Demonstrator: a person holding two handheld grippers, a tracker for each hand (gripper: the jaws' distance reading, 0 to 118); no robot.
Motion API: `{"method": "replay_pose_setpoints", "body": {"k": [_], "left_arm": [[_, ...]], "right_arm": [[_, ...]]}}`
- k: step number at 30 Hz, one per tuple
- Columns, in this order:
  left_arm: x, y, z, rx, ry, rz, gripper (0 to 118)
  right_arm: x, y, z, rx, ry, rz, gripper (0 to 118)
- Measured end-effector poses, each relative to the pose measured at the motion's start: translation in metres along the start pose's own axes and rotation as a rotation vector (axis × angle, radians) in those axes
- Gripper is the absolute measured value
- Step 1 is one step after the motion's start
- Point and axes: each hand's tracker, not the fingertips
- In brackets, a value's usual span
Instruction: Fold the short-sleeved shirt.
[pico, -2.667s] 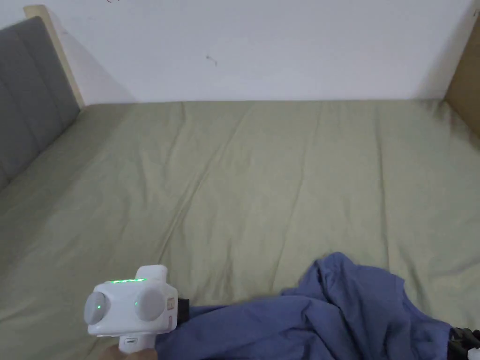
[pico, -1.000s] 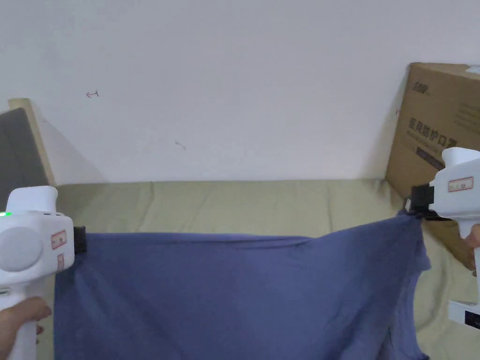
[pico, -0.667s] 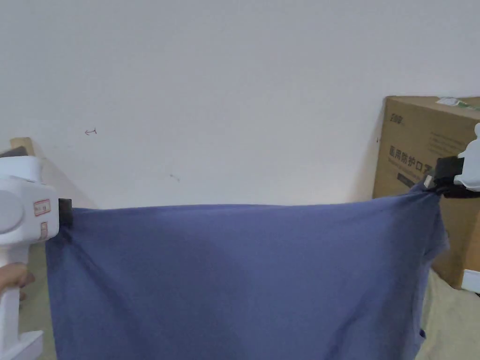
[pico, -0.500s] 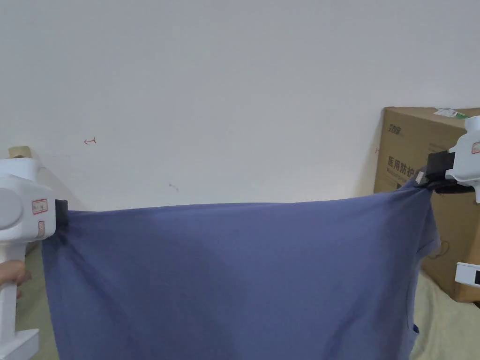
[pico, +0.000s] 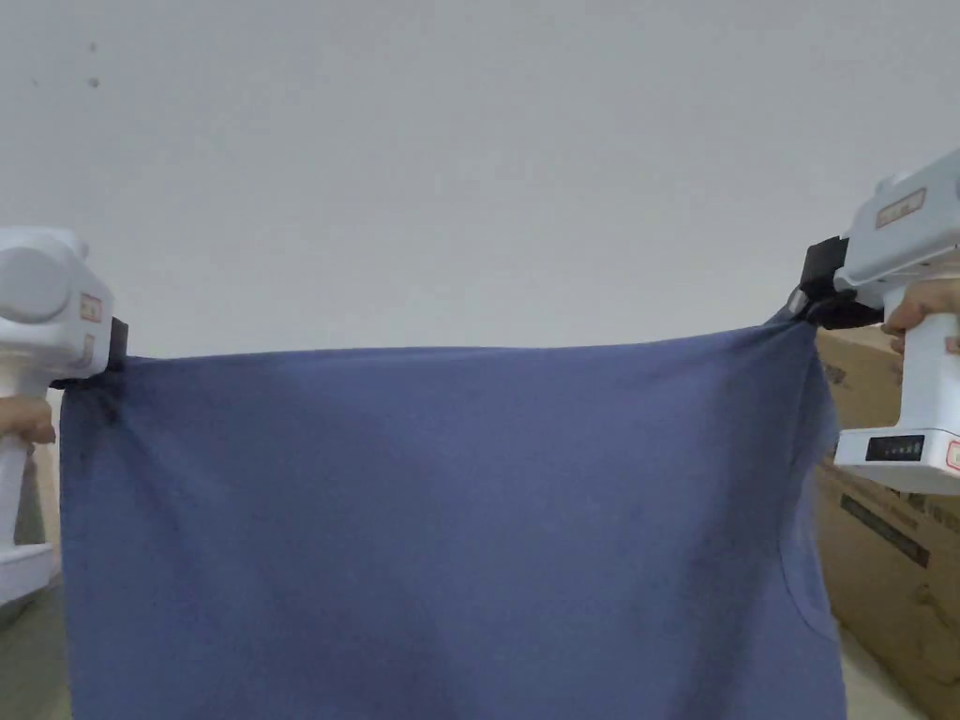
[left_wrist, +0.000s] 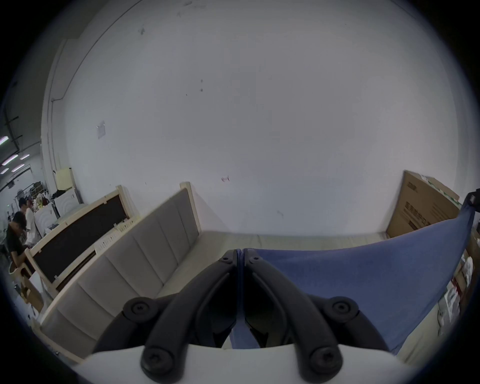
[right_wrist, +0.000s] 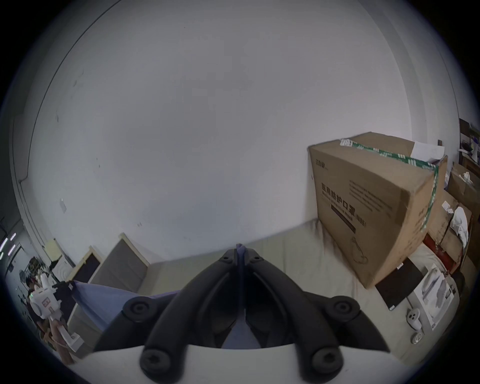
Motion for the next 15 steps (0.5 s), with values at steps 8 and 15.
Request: {"method": "replay_pose_setpoints", "body": {"k": [8,15], "left_arm": [[0.01,0.052,-0.021,0.096,0.039,-0.02,3],[0.026,0.032,-0.062,0.107,0.07,-0.058,3]], "right_arm": [[-0.022,0.041,0.004,0.08,0.007,0.012,4],[-0.015,0.019,-0.024,0.049,-0.008,0.059,4]]}}
